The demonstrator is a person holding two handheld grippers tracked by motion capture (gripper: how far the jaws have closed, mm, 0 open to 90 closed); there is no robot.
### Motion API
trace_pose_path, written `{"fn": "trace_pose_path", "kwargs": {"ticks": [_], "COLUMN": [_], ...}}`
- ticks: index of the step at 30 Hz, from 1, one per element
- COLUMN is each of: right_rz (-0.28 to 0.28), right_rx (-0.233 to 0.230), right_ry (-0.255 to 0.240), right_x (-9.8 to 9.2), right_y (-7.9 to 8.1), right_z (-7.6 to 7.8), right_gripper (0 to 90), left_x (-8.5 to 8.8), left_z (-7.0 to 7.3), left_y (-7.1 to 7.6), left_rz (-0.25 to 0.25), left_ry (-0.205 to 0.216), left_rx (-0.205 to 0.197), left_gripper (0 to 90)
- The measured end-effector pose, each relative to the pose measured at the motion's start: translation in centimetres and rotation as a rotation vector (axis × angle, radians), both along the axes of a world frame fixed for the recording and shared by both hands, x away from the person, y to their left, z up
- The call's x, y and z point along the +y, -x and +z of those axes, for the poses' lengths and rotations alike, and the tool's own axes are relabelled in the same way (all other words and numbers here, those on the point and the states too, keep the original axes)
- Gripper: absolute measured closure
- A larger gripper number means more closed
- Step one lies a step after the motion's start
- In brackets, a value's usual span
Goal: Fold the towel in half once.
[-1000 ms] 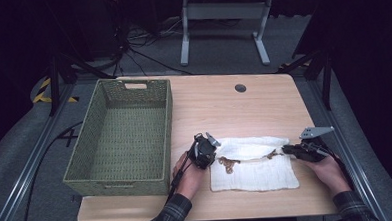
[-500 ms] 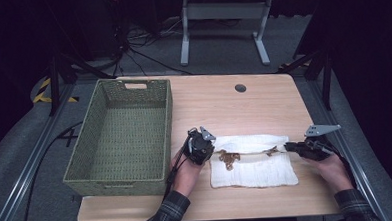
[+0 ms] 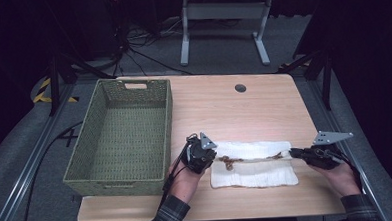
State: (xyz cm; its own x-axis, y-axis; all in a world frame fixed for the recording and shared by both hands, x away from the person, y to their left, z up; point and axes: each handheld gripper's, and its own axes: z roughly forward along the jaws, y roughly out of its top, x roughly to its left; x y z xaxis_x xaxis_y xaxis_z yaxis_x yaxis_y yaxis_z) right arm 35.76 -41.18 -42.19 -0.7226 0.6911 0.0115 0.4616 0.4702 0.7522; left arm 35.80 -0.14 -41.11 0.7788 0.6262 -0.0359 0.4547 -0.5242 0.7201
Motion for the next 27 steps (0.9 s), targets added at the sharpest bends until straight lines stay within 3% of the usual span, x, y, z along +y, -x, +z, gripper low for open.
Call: {"fn": "trace_pose_path", "kwargs": {"ticks": [7, 10, 17, 22, 27], "right_rz": [0.015, 0.022, 0.036, 0.033, 0.041], "right_rx": [0.002, 0.01, 0.047, 0.06, 0.062], "right_ry": [-0.004, -0.006, 0.005, -0.004, -0.02], "right_x": [-0.2, -0.2, -0.2, -0.3, -0.5], "right_y": [1.5, 2.1, 3.1, 3.6, 4.4], "right_z": [-0.2, -0.3, -1.2, -1.4, -1.4], "right_gripper": [85.7, 85.4, 84.0, 81.9, 75.4], "left_x": [0.1, 0.2, 0.0, 0.0, 0.6], "left_z": [-0.2, -0.7, -1.9, -2.3, -2.1], "left_y": [1.4, 1.8, 2.3, 2.6, 2.8], "left_rz": [-0.022, -0.037, -0.07, -0.085, -0.069], "left_ry": [-0.006, -0.022, -0.061, -0.062, -0.059], "left_rx": [0.011, 0.034, 0.071, 0.088, 0.081], "left_gripper": [86.4, 86.4, 85.9, 85.4, 76.4]}}
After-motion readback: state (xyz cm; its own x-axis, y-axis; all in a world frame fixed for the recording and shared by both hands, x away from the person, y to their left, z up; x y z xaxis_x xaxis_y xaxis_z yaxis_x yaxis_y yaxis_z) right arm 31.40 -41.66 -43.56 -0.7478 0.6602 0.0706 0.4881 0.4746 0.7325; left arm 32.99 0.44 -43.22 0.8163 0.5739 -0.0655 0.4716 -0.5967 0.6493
